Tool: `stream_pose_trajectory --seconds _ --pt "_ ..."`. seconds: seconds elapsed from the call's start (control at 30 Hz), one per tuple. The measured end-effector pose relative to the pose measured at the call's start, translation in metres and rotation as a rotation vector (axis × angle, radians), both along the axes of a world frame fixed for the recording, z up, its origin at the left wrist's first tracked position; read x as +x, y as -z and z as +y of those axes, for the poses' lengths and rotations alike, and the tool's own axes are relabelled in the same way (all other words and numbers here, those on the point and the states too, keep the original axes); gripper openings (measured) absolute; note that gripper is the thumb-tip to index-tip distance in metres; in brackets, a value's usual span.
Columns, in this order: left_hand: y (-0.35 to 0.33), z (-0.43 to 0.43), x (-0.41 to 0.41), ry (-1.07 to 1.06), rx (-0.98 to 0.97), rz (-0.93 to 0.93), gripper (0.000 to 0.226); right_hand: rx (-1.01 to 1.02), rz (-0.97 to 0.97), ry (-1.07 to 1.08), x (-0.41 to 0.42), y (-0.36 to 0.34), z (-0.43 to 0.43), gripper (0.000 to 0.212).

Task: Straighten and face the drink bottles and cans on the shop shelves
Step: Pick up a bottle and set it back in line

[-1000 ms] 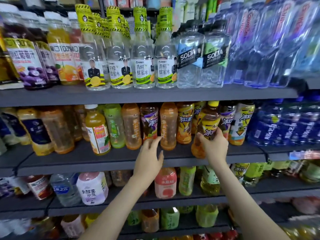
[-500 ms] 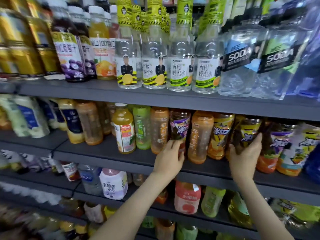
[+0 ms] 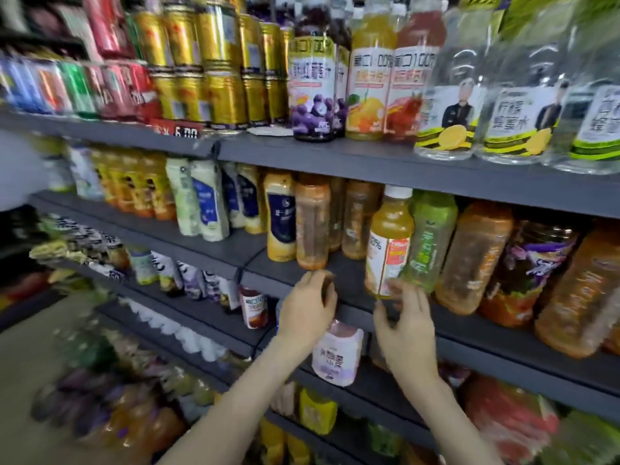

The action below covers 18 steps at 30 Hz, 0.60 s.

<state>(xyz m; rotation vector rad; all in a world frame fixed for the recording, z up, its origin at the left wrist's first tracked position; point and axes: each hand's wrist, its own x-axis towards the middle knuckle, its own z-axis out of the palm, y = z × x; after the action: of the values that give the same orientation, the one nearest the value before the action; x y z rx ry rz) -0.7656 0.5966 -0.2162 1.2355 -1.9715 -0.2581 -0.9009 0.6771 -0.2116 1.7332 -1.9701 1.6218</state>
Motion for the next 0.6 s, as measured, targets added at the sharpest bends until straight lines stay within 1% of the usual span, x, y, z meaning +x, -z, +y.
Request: stream_pose_trajectory --seconds 0.07,0.2,0.33,0.47,0.6 --pt "-0.004 -0.027 0.037 0.011 -0.012 -0.027 0.025 0.014 -0.04 -0.028 0.035 -0.003 -0.028 0.035" --pt "-0.014 -0.08 0.109 0.012 -0.038 -0.071 0.029 0.035 -0.153 0.001 0.098 -0.009 -0.078 0.035" --pt "-0.015 -0.122 0.159 0.009 -0.017 -0.013 0.029 0.038 -0.202 0.04 0.145 -0.012 -0.118 0.039" --pt "-0.016 -0.144 0.163 0.132 -0.004 0.078 0.033 0.06 -0.253 0.107 0.166 -0.012 -0.145 0.046" --pt "-0.023 -0.154 0.134 0.258 0.07 0.129 0.045 0.057 -0.214 0.151 0.169 -0.018 -0.156 0.048"
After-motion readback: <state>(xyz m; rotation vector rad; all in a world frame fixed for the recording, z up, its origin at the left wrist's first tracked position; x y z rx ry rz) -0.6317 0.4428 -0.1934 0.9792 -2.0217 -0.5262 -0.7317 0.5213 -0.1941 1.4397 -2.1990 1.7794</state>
